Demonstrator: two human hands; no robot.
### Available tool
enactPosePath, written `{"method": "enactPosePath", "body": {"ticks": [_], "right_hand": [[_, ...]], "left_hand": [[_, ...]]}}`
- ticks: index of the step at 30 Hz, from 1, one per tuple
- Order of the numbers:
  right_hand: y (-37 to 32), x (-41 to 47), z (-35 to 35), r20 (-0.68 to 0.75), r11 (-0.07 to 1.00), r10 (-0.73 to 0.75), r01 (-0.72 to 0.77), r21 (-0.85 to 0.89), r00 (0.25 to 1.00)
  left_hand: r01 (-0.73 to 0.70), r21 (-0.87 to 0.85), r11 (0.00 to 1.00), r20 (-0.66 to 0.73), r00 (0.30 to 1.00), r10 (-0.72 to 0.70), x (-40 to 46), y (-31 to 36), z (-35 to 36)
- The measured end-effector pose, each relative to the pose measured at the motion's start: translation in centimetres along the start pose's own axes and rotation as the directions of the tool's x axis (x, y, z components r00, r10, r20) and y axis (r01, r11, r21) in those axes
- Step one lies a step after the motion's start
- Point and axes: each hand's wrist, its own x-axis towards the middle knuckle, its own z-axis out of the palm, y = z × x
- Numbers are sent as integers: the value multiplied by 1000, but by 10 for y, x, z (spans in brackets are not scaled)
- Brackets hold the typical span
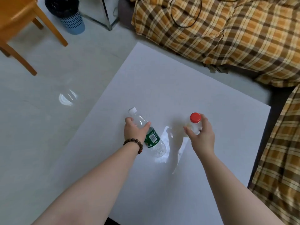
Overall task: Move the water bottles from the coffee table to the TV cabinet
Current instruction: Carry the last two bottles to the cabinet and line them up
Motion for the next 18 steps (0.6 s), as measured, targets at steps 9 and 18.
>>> {"method": "enactPosePath", "body": {"ticks": [9, 18], "right_hand": [[-73, -62, -44, 18, 988, -92, 89, 126, 996], [-97, -133, -21, 221, 972, -183, 142, 189, 958]], "left_hand": [[-287, 35, 957, -17, 958, 287, -85, 40, -64], [-282, 29, 959, -188, 941, 283, -147, -13, -122]]}}
